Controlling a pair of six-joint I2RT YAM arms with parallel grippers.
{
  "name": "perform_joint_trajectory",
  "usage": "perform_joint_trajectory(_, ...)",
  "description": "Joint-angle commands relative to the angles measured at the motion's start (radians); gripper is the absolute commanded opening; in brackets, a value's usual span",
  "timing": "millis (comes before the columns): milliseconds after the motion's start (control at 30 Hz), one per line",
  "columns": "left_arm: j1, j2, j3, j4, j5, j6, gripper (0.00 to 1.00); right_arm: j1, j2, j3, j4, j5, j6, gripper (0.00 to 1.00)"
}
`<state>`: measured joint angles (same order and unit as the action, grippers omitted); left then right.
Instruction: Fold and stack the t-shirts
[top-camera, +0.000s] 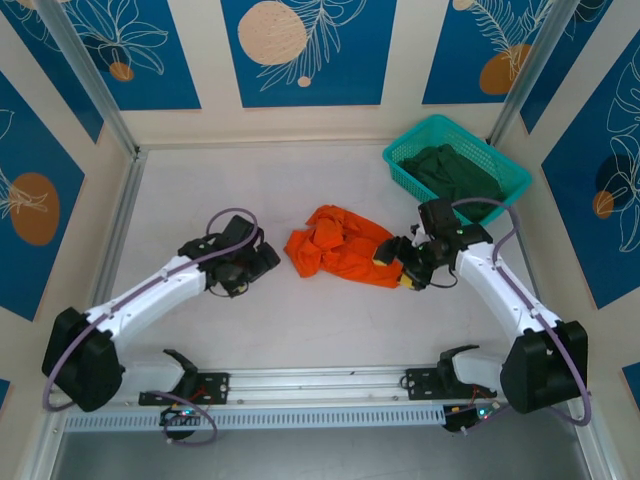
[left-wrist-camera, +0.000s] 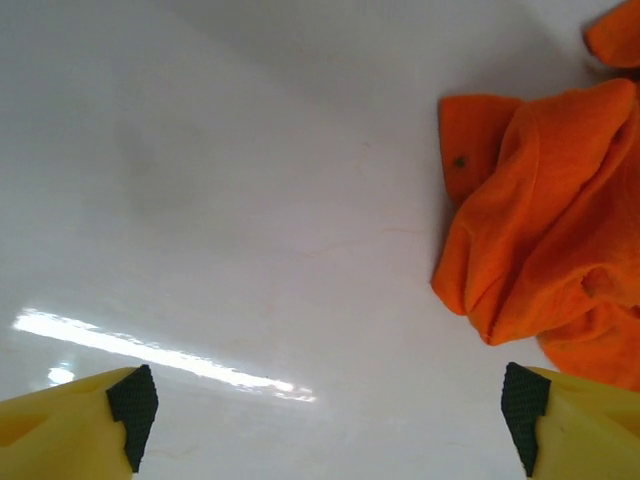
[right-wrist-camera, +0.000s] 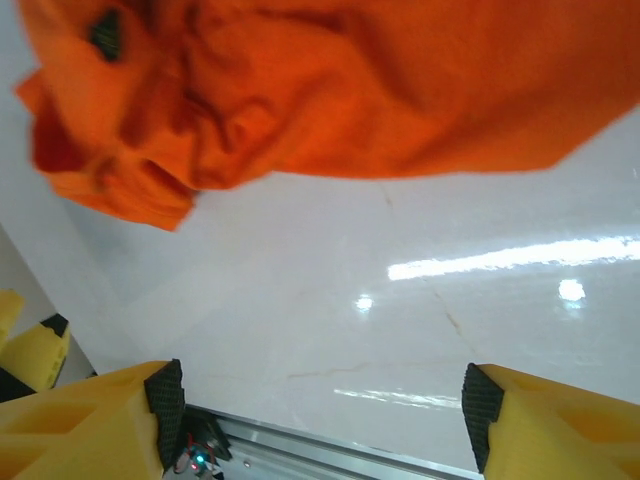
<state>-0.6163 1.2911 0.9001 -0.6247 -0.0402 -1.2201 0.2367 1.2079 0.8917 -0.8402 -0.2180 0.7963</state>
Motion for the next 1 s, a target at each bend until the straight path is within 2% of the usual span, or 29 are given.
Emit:
perform_joint_trajectory(0, -0.030, 0.102, 0.065, 0.196, 0.136, -0.174, 0.89, -0.005, -0.028, -0.058, 0.060, -0.047, -0.016, 0.75)
perform_joint_trajectory(100, -0.073, 0.227, 0.187, 0.175, 0.159, -0.204, 0.89, -0.022, -0.007, -0.097, 0.084, -0.031, -0.007, 0.72)
perform_joint_trajectory(233, -0.095, 0.325, 0.266, 0.270, 0.201, -0.248, 0.84, -0.032, 0.063, -0.068, 0.119, -0.003, -0.008, 0.65)
perform_joint_trajectory(367, -0.081, 0.412, 0.383, 0.169, 0.233, -0.180, 0.81, -0.049, 0.148, 0.014, 0.058, 0.113, 0.011, 0.58)
perform_joint_trajectory(533, -0.076, 0.499, 0.462, 0.140, 0.256, -0.095, 0.72, -0.065, 0.184, 0.049, 0.064, 0.245, 0.028, 0.57)
perform_joint_trajectory(633, -0.069, 0.556, 0.474, 0.132, 0.285, -0.049, 0.66, -0.081, 0.251, 0.078, 0.063, 0.259, 0.012, 0.58)
perform_joint_trajectory(700, -0.069, 0.573, 0.476, 0.118, 0.283, -0.018, 0.54, -0.083, 0.289, 0.093, 0.061, 0.266, 0.006, 0.61)
perform_joint_trajectory(800, -0.061, 0.579, 0.486, 0.078, 0.272, 0.053, 0.25, -0.094, 0.351, 0.124, 0.067, 0.262, -0.017, 0.64)
perform_joint_trajectory(867, -0.046, 0.574, 0.492, 0.066, 0.271, 0.122, 0.01, -0.100, 0.402, 0.152, 0.099, 0.267, -0.044, 0.63)
perform_joint_trajectory(967, -0.002, 0.561, 0.536, -0.001, 0.272, 0.252, 0.00, -0.100, 0.495, 0.198, 0.113, 0.284, -0.073, 0.59)
